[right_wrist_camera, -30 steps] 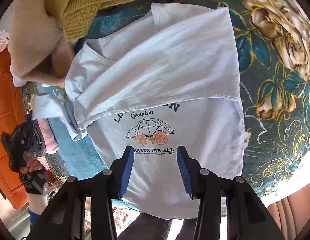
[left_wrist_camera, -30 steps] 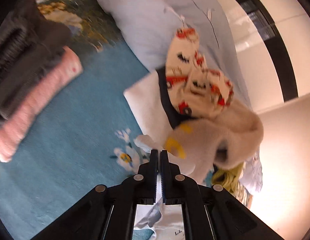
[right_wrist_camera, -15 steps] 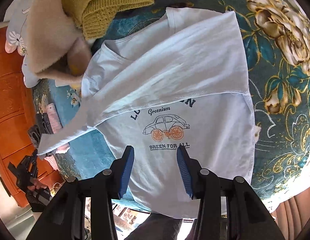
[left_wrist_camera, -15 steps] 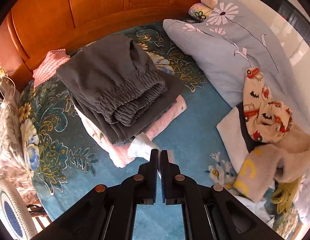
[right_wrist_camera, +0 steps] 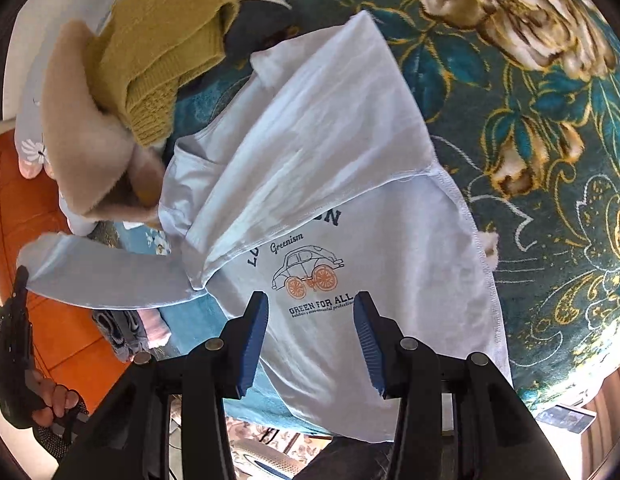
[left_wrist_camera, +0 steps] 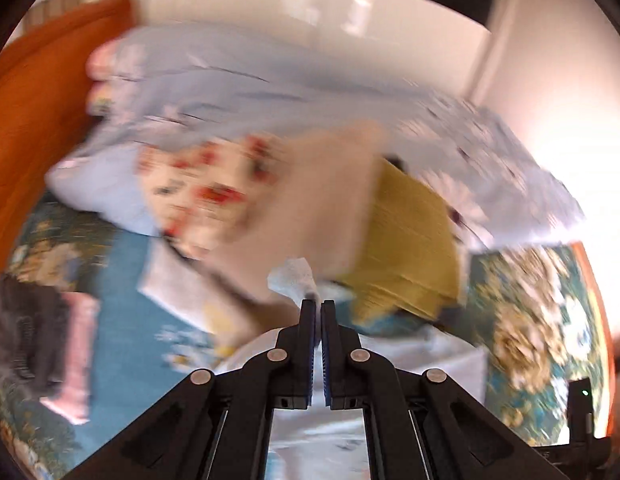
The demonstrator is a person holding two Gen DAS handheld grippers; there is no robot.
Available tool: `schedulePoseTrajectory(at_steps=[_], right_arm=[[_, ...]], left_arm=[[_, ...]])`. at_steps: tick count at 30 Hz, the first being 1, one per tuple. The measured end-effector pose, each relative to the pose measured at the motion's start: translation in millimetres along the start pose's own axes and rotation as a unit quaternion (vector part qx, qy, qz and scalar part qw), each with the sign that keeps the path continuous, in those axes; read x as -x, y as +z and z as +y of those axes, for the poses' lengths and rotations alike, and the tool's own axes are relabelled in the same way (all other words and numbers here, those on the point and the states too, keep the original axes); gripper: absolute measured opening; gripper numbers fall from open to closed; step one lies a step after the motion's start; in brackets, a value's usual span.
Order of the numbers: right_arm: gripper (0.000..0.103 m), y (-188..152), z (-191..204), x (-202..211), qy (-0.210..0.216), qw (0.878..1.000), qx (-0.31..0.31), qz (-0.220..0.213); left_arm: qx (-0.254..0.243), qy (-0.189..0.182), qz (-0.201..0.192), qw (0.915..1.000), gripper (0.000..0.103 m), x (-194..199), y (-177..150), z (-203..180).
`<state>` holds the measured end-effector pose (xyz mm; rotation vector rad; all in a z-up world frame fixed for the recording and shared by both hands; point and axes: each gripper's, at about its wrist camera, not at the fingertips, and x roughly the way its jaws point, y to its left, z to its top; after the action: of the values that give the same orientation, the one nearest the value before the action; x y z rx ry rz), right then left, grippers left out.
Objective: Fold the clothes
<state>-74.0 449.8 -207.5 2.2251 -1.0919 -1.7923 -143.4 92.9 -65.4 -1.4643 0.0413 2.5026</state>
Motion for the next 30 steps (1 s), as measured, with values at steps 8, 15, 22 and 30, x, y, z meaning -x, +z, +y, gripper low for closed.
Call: schedulePoseTrajectory(at_steps=[8,15,22,30], right_arm=[[0.046,7.9,-57.6,26.1,-0.007,0.998,-0.054,-0.023],[0.046,23.6,-80.0,28.4,-0.013,0.997,-0.072,-0.027],[0.048,47.9,-48.2,9.2,0.010,0.999,-0.033,-0.027],[0.053,91.3,2.1,-21.3,-0.025,0.998,0.051,-0.041]], left_arm=[[-0.086,-0.080,0.154,0.9811,0.006,-114.7,-49.1,-152.2],[-0.038,-0.164,0.222,0.9604,0.060,-126.5,-76.0,-138.7],[0.058,-0.050,0.239,0.9681,0.061,-121.9,-94.3,-21.0],[0.188,0.114,0.303,0.9272,0.061,-144.5,-139.5,92.1]])
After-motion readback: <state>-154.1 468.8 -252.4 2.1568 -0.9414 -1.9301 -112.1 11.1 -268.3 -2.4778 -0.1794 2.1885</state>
